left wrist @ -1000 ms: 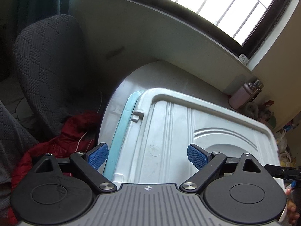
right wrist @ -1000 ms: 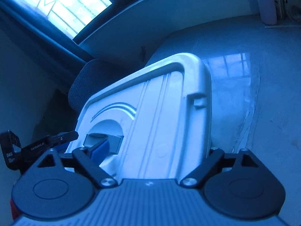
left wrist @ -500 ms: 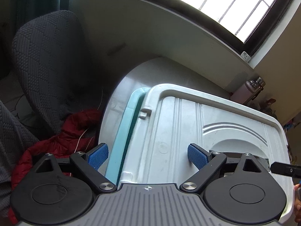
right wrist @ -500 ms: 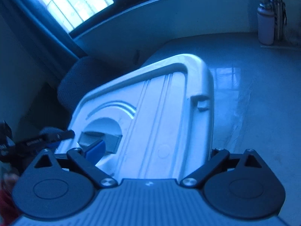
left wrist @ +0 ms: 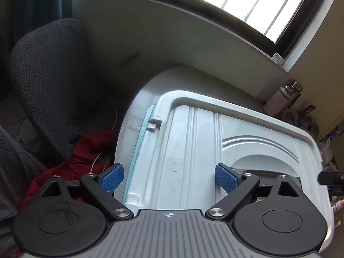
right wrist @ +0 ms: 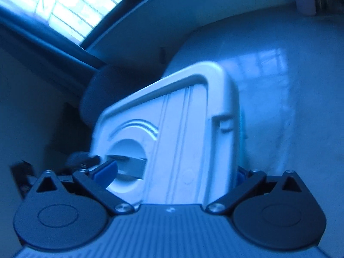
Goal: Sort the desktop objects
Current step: 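Open both grippers to release the lid and press it flat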
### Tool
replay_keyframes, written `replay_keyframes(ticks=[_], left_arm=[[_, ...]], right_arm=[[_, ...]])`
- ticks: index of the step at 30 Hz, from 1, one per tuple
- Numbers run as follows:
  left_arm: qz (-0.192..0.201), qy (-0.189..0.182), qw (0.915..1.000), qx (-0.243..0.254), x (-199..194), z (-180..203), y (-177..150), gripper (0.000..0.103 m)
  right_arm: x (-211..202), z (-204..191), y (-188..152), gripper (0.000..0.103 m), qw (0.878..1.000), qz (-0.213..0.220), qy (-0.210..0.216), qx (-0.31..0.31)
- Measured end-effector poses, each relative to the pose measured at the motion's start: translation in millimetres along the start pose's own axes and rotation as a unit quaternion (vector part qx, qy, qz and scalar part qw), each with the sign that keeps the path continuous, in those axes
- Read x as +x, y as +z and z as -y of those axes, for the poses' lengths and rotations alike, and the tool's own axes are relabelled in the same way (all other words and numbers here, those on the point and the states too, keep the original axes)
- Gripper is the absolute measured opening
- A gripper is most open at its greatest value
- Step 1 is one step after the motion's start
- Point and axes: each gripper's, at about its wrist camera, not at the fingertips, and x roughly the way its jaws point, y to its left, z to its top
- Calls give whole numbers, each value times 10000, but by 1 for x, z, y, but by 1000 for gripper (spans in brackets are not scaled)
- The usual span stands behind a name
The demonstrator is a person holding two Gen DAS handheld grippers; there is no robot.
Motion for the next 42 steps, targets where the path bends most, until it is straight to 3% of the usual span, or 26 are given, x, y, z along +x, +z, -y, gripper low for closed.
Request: replay_keyframes(ticks=[4, 7, 17, 22, 27, 31, 33, 35, 38, 42], left_arm=[[-68, 369, 9991, 210, 6, 3, -2, 91], [-198, 182, 9996, -22, 10, -3, -4, 91], [27, 84, 9999, -96, -4, 1, 2, 92], [-35, 111, 9999, 100, -17, 11, 7, 92], [-306, 458, 9977, 398, -21, 13, 13, 94], [-558, 888, 9926, 616, -21, 9, 19, 97], [-642, 1016, 9902, 718, -22, 9, 20, 97], [-727, 1120, 9878, 803, -21, 8, 20, 97], [-851, 1269, 9836, 961, -20, 9, 22, 97], [-1019, 1363, 9790, 1121, -22, 12, 30, 97]], right_arm=[[-8, -1, 3, 103, 9994, 98, -222, -233], [-14, 1, 8, 103, 9991, 212, -270, -245], [-7, -5, 4, 103, 9979, 282, -480, -326], [-12, -21, -4, 103, 9878, 535, -1204, -825], [-13, -33, -13, 103, 9792, 484, -1600, -1153], [-17, -26, -15, 103, 9804, 461, -1666, -942], [-15, -21, -17, 99, 9814, 374, -1673, -869], [-11, -19, -22, 85, 9813, 221, -1707, -864], [-5, -22, -31, 73, 9787, 24, -1832, -923], [0, -28, -34, 69, 9724, -73, -2123, -961]])
